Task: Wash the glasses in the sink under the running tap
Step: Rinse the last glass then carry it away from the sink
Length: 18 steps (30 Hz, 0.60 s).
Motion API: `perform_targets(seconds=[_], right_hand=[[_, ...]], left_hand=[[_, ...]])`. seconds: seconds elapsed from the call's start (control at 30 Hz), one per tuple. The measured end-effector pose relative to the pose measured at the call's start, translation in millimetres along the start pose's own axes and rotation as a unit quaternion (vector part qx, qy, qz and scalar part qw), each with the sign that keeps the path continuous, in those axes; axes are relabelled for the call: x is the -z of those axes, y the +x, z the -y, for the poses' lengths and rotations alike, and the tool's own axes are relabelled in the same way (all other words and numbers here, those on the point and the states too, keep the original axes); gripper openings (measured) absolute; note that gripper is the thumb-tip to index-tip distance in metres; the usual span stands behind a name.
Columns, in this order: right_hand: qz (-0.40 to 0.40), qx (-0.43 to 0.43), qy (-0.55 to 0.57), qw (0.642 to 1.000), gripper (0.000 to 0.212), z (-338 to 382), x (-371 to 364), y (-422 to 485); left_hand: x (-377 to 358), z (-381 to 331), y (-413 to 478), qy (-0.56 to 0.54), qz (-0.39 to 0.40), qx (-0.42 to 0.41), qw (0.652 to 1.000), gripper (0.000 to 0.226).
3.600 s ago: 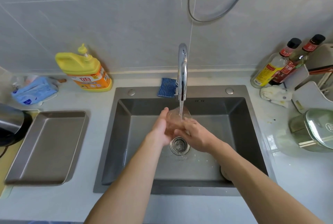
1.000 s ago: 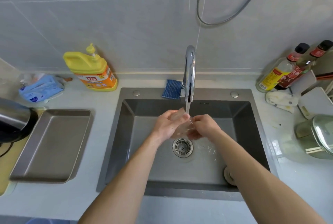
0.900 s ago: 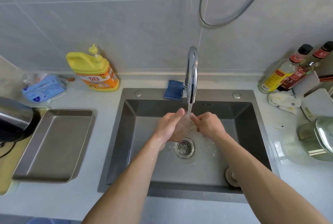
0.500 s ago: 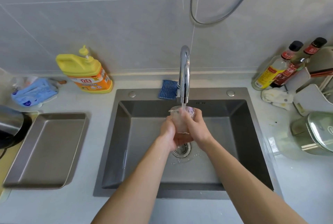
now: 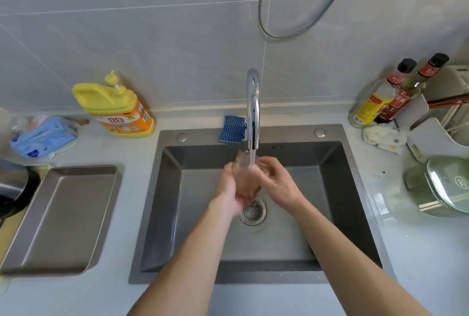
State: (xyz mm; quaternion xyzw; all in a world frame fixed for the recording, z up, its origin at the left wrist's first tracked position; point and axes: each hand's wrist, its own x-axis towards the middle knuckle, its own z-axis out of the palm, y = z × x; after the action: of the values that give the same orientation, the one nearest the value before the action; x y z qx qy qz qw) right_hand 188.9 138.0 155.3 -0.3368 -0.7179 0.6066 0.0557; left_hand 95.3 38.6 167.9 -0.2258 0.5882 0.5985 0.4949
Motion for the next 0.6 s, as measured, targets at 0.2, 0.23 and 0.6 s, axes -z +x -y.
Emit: perform_targets(seconds=[0.2, 0.23, 0.6], right_hand=[[-0.013, -0.08, 0.145, 0.986, 0.082, 13, -9, -6], [-0.024, -0.088, 0.121, 0.988, 0.08, 15, -9, -5], [-0.07, -0.028, -0.059, 0.995, 0.05, 22, -9, -11]], left_hand=[[-5, 10, -11, 0.099, 0.01, 0.037, 0.994, 0.045], [-6, 11, -8, 0.116, 0.002, 0.022, 0.993, 0.051], [-3, 5, -2, -0.015, 0.011, -0.049, 0.999, 0.089]])
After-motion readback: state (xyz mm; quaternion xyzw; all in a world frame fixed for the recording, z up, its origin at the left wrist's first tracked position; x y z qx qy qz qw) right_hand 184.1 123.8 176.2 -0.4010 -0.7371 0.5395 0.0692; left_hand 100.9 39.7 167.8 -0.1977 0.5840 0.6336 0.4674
